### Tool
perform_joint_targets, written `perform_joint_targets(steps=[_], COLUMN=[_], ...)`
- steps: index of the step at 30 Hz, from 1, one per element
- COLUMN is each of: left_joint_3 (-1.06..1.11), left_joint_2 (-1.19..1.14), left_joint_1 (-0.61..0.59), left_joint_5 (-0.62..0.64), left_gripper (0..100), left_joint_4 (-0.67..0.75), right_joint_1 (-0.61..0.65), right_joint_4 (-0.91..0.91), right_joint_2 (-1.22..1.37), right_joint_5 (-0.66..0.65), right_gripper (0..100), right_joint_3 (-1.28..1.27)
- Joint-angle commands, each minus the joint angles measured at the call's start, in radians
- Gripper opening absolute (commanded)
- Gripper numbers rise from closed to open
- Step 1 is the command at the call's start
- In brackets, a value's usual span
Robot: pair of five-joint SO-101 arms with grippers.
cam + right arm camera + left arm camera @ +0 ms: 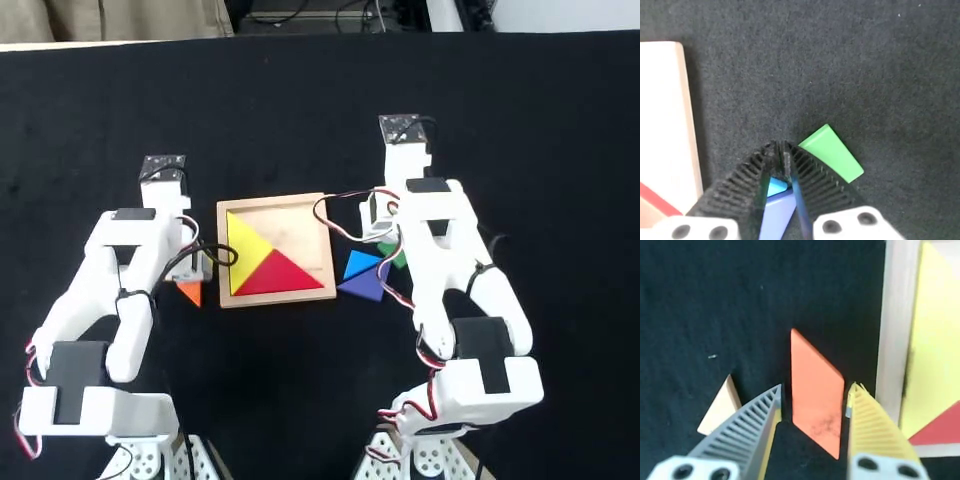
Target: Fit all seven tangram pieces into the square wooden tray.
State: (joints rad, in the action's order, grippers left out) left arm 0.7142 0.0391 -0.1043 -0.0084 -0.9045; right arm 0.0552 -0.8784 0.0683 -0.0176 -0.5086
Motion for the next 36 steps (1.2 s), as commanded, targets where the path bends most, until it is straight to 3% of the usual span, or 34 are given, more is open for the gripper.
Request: perform_joint_targets(steps=[1,8,15,22,24,32,36], left_joint_3=[-0.025,-0.03,-0.027,-0.019,-0.019,-0.263,-0.387], left_joint_2=[0.037,0.035,0.035,0.035,0.046,0.203,0.253], left_joint_1=[0.001,0.008,0.105,0.107,0.105,0.143,0.249], left_joint_5=[-0.028,-0.071,-0.069,-0.014,0.005,0.158,0.308], left_gripper=[22,22,21,4,3,3,3], left_joint_4=[0.029,0.034,0.028,0.032,0.025,-0.276,-0.334], right_joint_1=[0.014,0.014,0.014,0.012,0.009,-0.014,-0.081], right_joint_4=[0.014,0.014,0.014,0.014,0.014,0.014,0.015], right_joint_2=[-0.004,-0.004,-0.004,-0.004,-0.004,-0.013,-0.013], right_joint_5=[-0.009,-0.009,-0.009,-0.009,-0.009,-0.008,-0.002], right_gripper=[1.1,1.1,1.1,1.1,1.1,1.1,1.1], right_joint_3=[0.038,0.038,0.038,0.038,0.038,0.041,0.062])
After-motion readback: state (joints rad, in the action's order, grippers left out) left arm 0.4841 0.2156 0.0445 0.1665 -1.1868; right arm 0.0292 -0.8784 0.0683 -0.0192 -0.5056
